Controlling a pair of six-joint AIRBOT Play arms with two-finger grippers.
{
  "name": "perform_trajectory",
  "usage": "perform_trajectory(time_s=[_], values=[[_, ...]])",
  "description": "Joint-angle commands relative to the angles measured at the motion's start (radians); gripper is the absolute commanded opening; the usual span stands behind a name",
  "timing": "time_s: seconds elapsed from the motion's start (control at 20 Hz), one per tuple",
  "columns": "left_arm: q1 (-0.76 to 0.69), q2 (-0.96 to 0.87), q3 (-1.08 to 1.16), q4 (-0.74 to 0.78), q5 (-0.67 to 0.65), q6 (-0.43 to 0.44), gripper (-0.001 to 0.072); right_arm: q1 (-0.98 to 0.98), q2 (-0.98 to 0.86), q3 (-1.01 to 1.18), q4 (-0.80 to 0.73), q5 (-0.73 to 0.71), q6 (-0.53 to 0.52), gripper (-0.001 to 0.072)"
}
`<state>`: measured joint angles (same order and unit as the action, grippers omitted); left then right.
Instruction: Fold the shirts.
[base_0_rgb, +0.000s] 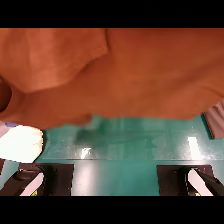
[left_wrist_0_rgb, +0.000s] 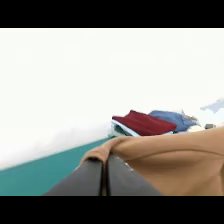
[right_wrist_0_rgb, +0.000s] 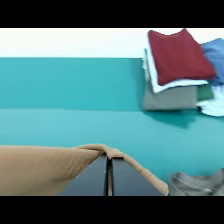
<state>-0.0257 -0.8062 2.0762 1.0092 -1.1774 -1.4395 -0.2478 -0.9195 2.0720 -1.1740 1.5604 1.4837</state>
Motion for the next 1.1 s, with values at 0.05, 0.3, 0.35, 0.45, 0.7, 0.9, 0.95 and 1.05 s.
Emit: perform_trajectory(time_s=[0.05,0.3,0.35,0.45,0.7,0.9,0.95,1.05], values=[[0.001,-0.036,-0.205,0.027,-0.052,-0.027,0.0024,0.011,-0.132,0.01,-0.051,0.128,0.02,0.0016],[0.001,-0.248,-0.538,0.113,-0.097,-0.008,0.0025,0.133,-0.297,-0.376,-0.061,0.111,0.019,0.0017],[0.001,-0.304,-0.574,0.115,-0.095,0.008,0.0025,0.153,-0.35,-0.424,-0.06,0.096,0.019,0.0017],[0.001,-0.435,-0.614,0.116,-0.083,0.036,0.0025,0.184,-0.451,-0.486,-0.06,0.032,0.019,0.0016],[0.001,-0.678,-0.616,0.113,0.192,0.088,0.0025,0.221,-0.669,-0.47,-0.057,-0.233,0.019,0.0016],[0.002,-0.723,-0.605,0.114,0.439,0.088,0.0025,0.229,-0.798,-0.307,-0.057,-0.32,0.019,0.0016],[0.004,-0.723,-0.604,0.113,0.476,0.088,0.0025,0.229,-0.817,-0.272,-0.057,-0.321,0.019,0.0016],[0.004,-0.723,-0.595,0.114,0.482,0.119,0.0025,0.229,-0.833,-0.228,-0.06,-0.296,0.018,0.0016]])
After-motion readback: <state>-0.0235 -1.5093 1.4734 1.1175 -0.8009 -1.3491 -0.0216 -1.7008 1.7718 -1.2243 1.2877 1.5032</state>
